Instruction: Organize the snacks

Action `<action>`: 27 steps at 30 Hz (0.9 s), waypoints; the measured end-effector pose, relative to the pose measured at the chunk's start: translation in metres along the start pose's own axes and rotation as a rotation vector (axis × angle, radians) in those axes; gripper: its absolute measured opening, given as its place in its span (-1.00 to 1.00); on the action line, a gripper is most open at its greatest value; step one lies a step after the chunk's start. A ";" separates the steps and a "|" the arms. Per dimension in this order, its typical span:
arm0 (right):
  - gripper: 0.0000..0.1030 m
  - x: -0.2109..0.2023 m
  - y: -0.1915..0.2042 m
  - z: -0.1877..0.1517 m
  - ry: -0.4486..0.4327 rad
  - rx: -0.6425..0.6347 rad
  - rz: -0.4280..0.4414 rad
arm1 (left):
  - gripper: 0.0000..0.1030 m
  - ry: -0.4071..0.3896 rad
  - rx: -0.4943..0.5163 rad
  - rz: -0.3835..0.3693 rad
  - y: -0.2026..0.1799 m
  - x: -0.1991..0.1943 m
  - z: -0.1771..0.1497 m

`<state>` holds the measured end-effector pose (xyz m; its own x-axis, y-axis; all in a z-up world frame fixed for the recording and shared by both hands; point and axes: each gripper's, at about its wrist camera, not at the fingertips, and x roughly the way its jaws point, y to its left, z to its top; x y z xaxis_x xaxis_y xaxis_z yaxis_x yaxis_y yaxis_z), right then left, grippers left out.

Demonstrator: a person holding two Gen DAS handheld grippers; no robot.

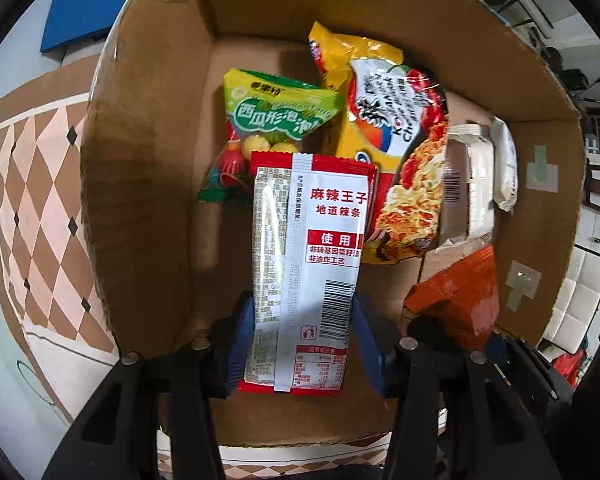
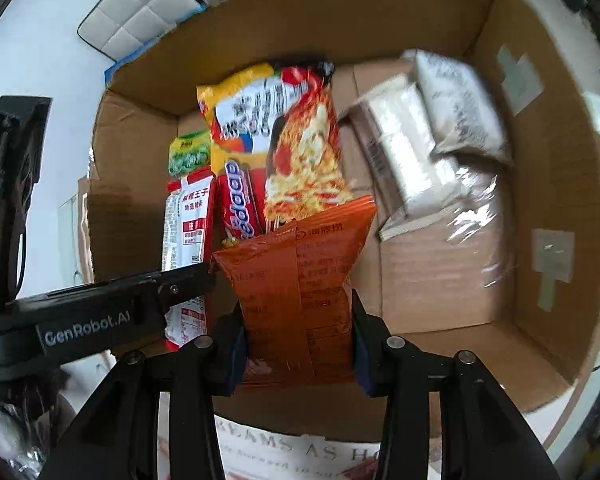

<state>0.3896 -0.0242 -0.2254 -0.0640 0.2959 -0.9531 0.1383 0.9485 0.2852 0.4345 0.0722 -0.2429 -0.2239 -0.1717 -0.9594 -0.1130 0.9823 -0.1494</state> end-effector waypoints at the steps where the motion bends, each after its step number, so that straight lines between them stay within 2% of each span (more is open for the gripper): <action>1: 0.48 0.004 0.000 0.001 0.018 -0.006 -0.018 | -0.04 0.009 -0.002 0.003 0.000 0.002 0.000; 2: 0.75 0.007 0.000 0.003 0.022 -0.016 -0.030 | 0.07 0.018 -0.002 0.005 0.000 0.003 0.001; 3: 0.75 0.008 0.000 0.003 0.020 -0.026 -0.048 | 0.22 0.019 0.001 0.012 0.000 0.004 0.000; 5: 0.75 0.010 0.000 0.005 0.022 -0.039 -0.083 | 0.40 0.008 0.012 0.024 -0.002 0.003 -0.001; 8: 0.76 0.012 -0.003 0.007 0.029 -0.043 -0.112 | 0.54 -0.011 0.016 0.028 -0.004 0.001 -0.003; 16: 0.80 -0.001 -0.019 -0.001 0.012 -0.047 -0.167 | 0.57 -0.038 0.018 0.046 -0.013 -0.004 -0.008; 22: 0.84 -0.026 -0.023 -0.010 -0.061 -0.069 -0.177 | 0.57 -0.140 0.025 0.073 -0.020 -0.022 -0.027; 27: 0.85 -0.058 -0.027 -0.027 -0.153 -0.101 -0.211 | 0.57 -0.279 0.060 0.120 -0.028 -0.046 -0.058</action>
<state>0.3631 -0.0644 -0.1752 0.0697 0.0777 -0.9945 0.0383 0.9960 0.0805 0.3914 0.0485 -0.1811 0.0435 -0.0352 -0.9984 -0.0430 0.9984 -0.0371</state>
